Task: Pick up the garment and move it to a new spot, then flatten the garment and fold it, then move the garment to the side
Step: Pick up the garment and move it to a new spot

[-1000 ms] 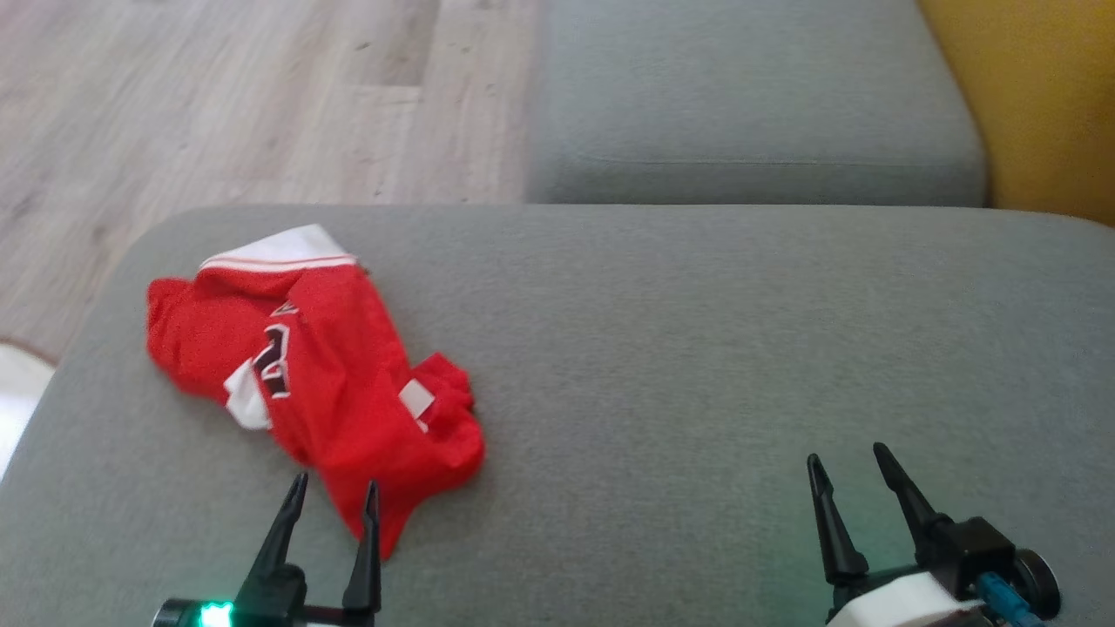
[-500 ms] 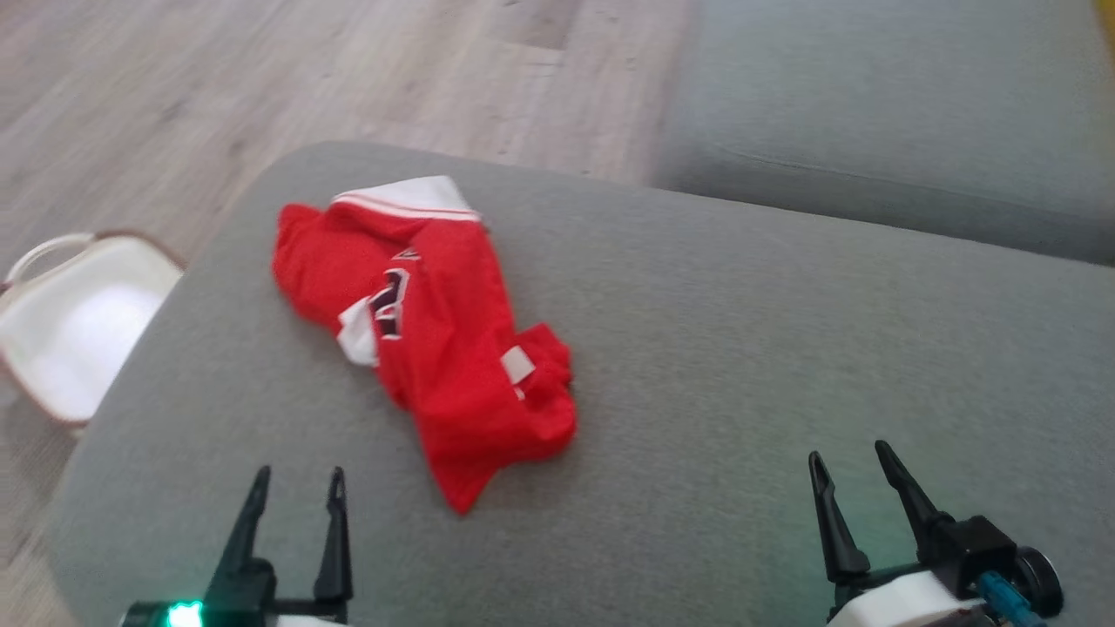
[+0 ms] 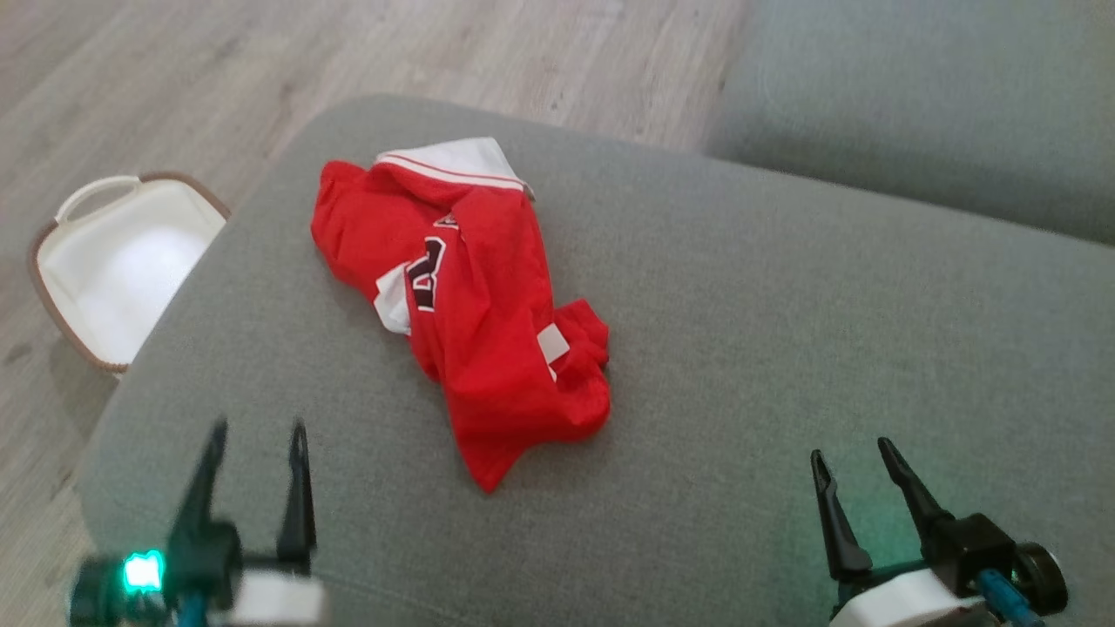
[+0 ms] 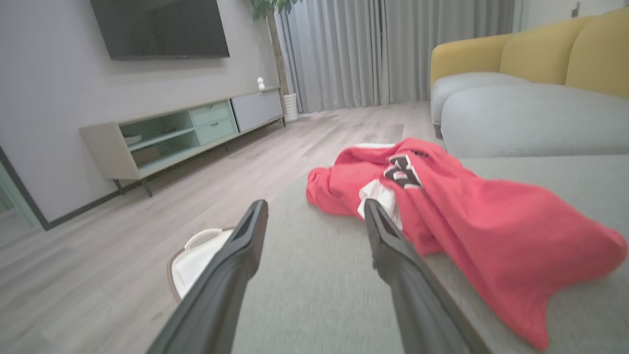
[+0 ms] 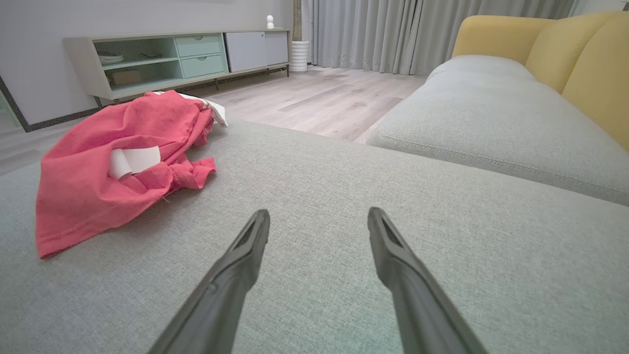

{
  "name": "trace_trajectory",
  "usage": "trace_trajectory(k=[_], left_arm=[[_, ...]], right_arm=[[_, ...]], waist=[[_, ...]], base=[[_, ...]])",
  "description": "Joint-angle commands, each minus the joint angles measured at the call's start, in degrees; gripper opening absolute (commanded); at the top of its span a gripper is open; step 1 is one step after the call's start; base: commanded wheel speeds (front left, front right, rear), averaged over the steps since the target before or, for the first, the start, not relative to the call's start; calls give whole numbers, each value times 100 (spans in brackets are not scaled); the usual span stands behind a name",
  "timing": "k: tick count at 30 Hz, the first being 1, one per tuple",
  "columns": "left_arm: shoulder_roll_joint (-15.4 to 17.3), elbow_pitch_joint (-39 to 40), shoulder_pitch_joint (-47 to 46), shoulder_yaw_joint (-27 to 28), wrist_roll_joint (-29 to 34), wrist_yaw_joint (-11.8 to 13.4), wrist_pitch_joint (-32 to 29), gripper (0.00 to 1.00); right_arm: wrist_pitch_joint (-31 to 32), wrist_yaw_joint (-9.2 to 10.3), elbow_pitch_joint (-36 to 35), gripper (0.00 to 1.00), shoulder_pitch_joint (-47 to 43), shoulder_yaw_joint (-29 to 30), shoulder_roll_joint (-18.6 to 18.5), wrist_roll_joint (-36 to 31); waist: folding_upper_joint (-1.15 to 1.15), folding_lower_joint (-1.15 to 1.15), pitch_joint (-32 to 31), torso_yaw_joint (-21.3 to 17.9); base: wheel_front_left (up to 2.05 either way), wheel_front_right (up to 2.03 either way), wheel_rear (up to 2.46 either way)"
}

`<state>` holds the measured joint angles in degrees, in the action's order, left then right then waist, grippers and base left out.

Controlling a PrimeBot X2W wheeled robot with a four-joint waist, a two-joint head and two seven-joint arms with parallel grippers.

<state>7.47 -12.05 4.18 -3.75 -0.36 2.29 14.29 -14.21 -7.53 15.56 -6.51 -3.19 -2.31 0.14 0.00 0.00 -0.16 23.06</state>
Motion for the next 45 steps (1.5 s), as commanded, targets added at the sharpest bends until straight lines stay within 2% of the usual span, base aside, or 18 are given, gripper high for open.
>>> trace_trajectory(k=[1, 8, 11, 15, 20, 25, 29, 32, 33, 41, 45], left_arm=[[109, 262, -580, 210, 3, -21, 71, 100], [215, 213, -2112, 154, -111, -290, 71, 100], [175, -289, -2934, 77, -249, -490, 52, 100], [55, -964, -3997, -101, -380, -669, -325, 100], [-63, -1845, -4971, -276, -470, -758, -918, 100], [-95, -2898, -5544, -365, -568, -802, -1485, 100], [-50, -3670, -5786, -379, -527, -622, -1824, 100], [-6, -4140, -5905, -341, -496, -352, -1923, 100], [7, -4417, -5956, -347, -458, -175, -1987, 100], [46, -5183, -6032, -290, -440, 450, -2208, 100], [128, -5544, -6042, -209, -535, 588, -2336, 100]], right_arm=[[-79, 4, -195, 100, 265, -91, -56, -82], [-79, 4, -548, 100, 746, 152, -97, -603], [-79, 4, -732, 100, 984, 253, -258, -646], [-79, 4, -932, 100, 1280, 374, -517, -632], [-79, 4, -1194, 100, 1572, 385, -778, -641], [-79, 4, -1407, 100, 1701, 454, -918, -597], [-79, 4, -1546, 100, 1750, 478, -1040, -562], [-79, 4, -1631, 100, 1760, 491, -1112, -540], [-79, 4, -1665, 100, 1755, 516, -1145, -526], [-79, 4, -1718, 100, 1664, 581, -1173, -493], [-79, 4, -1734, 100, 1689, 584, -1158, -466]], waist=[[0, 0, 170, -45], [0, 0, 1211, -160], [0, 0, 1635, -183], [0, 0, 2135, -216], [0, 0, 2572, -295], [0, 0, 2829, -386], [0, 0, 2970, -473], [0, 0, 3047, -522], [0, 0, 3089, -539], [0, 0, 3196, -561], [0, 0, 3237, -587]], base=[[0, 0, 0], [0, 0, 0], [0, 0, 0], [0, 0, 0], [0, 0, 0], [0, 0, 0], [0, 0, 0], [0, 0, 0], [0, 0, 0], [0, 0, 0], [0, 0, 0]])
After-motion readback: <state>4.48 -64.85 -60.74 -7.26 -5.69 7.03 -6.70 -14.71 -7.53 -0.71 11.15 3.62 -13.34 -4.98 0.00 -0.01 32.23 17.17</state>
